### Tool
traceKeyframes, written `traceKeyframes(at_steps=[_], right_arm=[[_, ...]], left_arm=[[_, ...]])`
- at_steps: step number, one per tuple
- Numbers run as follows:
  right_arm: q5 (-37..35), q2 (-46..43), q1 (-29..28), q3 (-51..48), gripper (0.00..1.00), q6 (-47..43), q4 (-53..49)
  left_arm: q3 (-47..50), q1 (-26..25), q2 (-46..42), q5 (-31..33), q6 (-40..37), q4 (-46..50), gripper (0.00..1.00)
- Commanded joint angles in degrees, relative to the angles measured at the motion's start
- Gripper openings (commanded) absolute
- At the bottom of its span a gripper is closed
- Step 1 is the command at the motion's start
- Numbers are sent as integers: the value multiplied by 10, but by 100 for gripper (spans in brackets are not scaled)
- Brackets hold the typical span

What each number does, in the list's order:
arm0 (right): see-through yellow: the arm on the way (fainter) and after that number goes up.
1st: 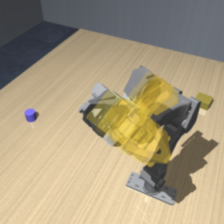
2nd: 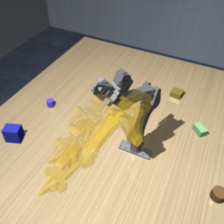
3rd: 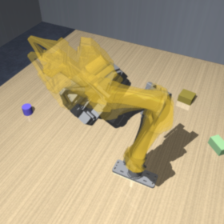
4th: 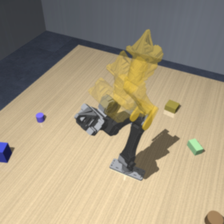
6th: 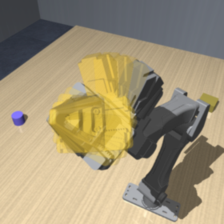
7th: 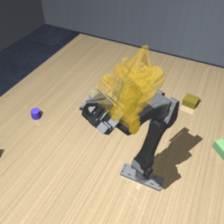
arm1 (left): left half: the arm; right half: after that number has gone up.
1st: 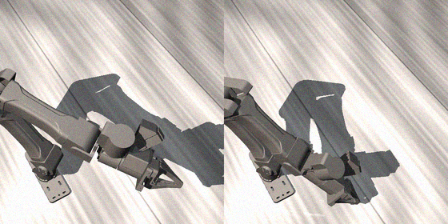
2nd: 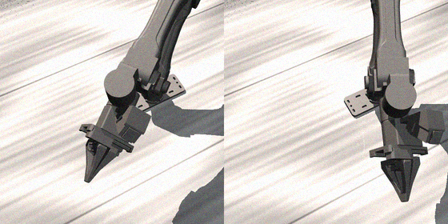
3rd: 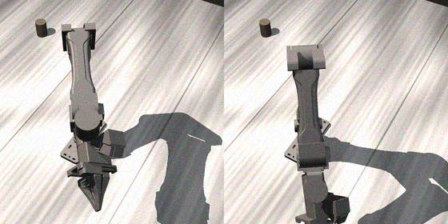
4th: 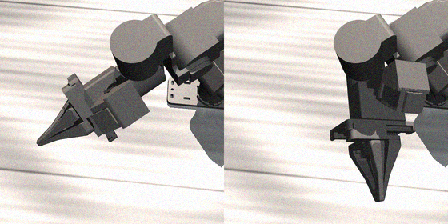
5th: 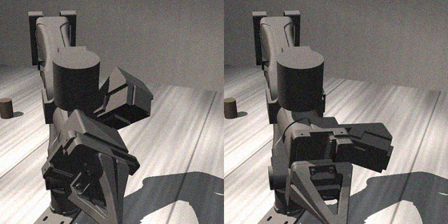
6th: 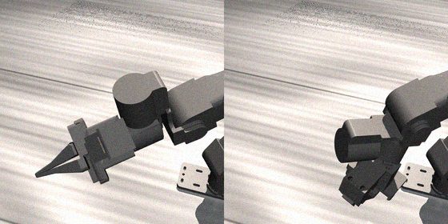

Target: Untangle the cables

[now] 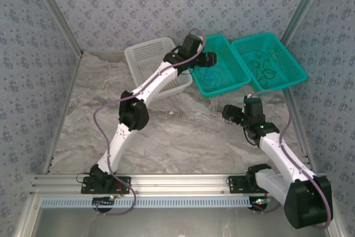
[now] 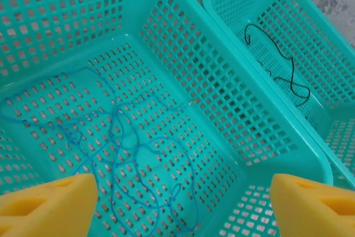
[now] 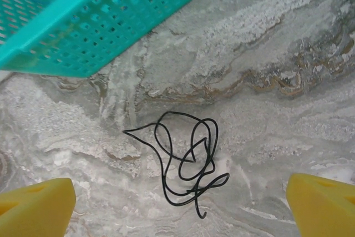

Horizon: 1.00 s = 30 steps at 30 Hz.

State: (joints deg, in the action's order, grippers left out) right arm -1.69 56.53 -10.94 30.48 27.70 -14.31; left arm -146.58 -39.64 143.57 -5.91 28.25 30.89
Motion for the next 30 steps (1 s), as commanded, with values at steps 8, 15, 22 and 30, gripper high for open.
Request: traceKeyframes(at_steps=[8,15,22,30], right_arm=[[29,155,27,64,85,5,-7],[39,165,32,61,80,30,3],[26,133,30,38,79,102,7],[40,131,18,21,59,145,38]], left_arm=[[152,-25,-164,-66,-28,-55,99],[418,-29,-310,-42,0,-213,99],[566,-29,-393,14,25,-289,99],[590,-29,-405,42,31,-285,99]])
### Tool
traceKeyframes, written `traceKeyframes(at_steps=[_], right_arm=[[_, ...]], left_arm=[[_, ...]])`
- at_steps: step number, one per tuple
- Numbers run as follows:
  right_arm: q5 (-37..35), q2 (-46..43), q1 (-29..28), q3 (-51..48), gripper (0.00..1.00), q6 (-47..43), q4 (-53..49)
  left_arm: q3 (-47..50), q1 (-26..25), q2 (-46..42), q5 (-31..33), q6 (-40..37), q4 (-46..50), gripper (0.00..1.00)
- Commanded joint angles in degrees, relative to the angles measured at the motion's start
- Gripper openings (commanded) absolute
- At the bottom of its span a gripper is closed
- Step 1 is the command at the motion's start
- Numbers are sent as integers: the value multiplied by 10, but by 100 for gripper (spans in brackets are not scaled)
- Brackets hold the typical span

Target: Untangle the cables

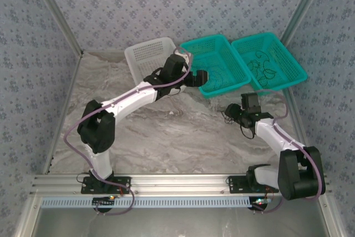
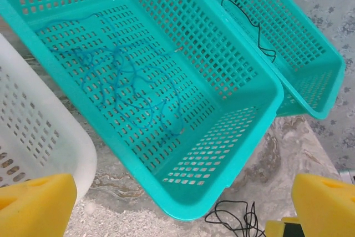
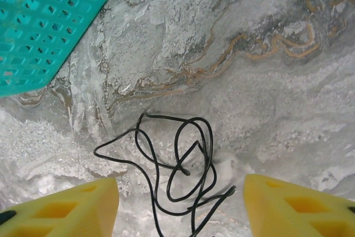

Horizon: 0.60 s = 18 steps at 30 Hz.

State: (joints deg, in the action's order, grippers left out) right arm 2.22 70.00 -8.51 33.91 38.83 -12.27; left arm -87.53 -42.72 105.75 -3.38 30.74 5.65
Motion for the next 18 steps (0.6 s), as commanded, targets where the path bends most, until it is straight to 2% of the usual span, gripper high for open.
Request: traceKeyframes(at_steps=[1,6,12,18], right_arm=[[1,-3,-6,-17,58,41,25],[-10,9,-14,-20,54,65,29],[-75,-36,-35,-40,54,85,1],[-58,-50,-35,-56,48,89,0]], left_arm=[[-3,3,-26,16,6,-32,99],[-7,2,-23,18,5,-29,99],[-11,3,-22,22,0,-20,99],[-17,3,-16,22,-2,-17,99]])
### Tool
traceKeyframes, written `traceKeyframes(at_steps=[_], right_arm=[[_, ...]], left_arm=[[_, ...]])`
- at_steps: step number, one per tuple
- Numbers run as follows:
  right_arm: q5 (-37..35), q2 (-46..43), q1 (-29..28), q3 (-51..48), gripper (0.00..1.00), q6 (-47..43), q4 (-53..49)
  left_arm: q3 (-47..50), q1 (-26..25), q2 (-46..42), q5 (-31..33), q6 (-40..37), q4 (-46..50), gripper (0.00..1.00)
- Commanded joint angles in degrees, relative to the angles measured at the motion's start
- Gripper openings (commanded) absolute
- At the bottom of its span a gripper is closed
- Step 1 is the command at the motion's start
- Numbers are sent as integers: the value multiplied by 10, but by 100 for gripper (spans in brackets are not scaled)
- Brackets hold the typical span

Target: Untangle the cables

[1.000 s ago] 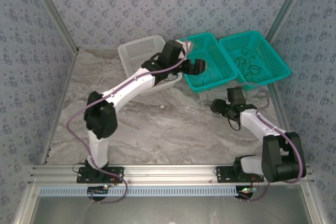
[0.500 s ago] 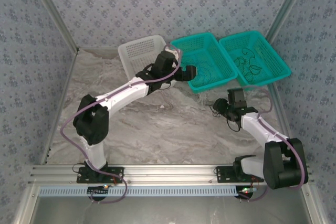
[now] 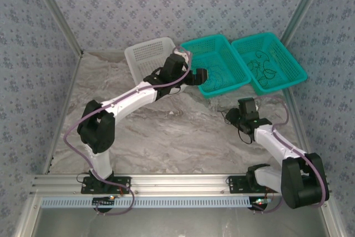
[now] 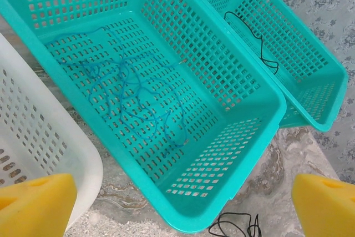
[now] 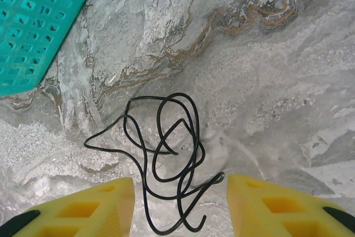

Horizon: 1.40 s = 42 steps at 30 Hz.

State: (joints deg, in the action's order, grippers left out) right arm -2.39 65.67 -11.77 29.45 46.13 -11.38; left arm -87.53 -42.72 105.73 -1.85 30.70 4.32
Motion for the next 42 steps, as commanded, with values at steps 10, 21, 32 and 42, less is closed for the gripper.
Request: traceKeyframes(at_steps=[10,21,32,42], right_arm=[[7,22,-5,-18,42,11,44],[2,33,-5,-25,38,14,61],[-2,42,-5,-30,28,12,71],[-34,15,-5,-20,16,-19,42]], left_arm=[[-15,3,-16,14,-1,5,99],[-14,3,-18,17,-1,8,99],[-9,4,-20,21,-2,8,99],[-6,4,-21,24,-2,7,99]])
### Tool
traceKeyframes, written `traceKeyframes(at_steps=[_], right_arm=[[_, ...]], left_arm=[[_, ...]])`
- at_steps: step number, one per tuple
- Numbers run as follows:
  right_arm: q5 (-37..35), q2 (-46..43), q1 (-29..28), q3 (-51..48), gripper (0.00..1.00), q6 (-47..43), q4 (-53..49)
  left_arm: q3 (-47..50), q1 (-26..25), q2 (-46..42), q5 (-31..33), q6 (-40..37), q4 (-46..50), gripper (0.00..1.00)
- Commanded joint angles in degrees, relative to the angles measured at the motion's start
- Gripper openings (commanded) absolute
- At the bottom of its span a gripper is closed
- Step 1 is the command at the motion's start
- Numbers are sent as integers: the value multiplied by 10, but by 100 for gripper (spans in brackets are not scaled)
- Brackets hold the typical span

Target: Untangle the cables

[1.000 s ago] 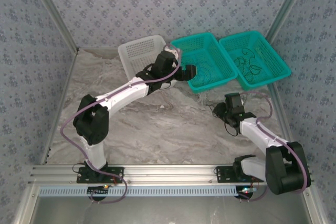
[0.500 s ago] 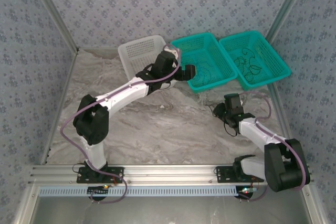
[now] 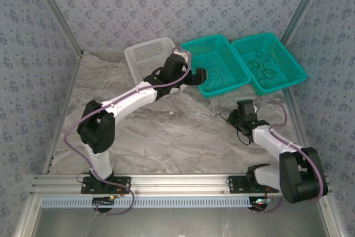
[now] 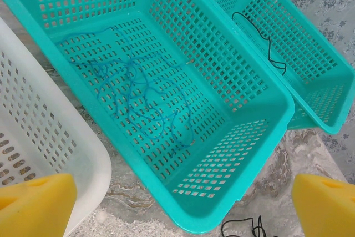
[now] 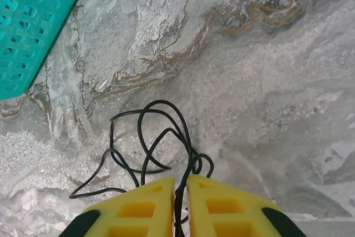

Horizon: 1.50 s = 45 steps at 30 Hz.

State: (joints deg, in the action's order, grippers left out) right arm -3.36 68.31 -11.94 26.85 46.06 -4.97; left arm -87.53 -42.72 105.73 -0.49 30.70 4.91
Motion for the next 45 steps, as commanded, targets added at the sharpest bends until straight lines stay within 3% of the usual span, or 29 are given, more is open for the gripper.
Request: traceKeyframes(at_steps=[1,6,16,23,26,31,37,41,45], right_arm=[[-26,-12,-3,7,16,-20,-24],[-27,-6,-4,12,21,-31,-28],[-36,1,-3,19,20,-44,-30],[-34,-11,-5,23,5,-68,-27],[-26,-53,-8,22,0,-95,-24],[68,-177,-1,12,0,-207,2],[197,-269,19,29,0,-280,-6],[252,-284,22,50,0,-298,-6],[280,-292,22,60,0,-293,17]], left_arm=[[-6,4,-21,9,-3,1,99],[-6,4,-22,9,-2,1,99],[-3,4,-23,9,-1,0,99],[-4,4,-22,6,-1,3,99],[10,4,-25,-41,-13,-11,99],[69,-4,-43,-167,-37,-83,99],[89,-19,-41,-264,-82,-100,99],[102,-20,-41,-295,-87,-111,99],[130,-20,-51,-287,-78,-118,99]])
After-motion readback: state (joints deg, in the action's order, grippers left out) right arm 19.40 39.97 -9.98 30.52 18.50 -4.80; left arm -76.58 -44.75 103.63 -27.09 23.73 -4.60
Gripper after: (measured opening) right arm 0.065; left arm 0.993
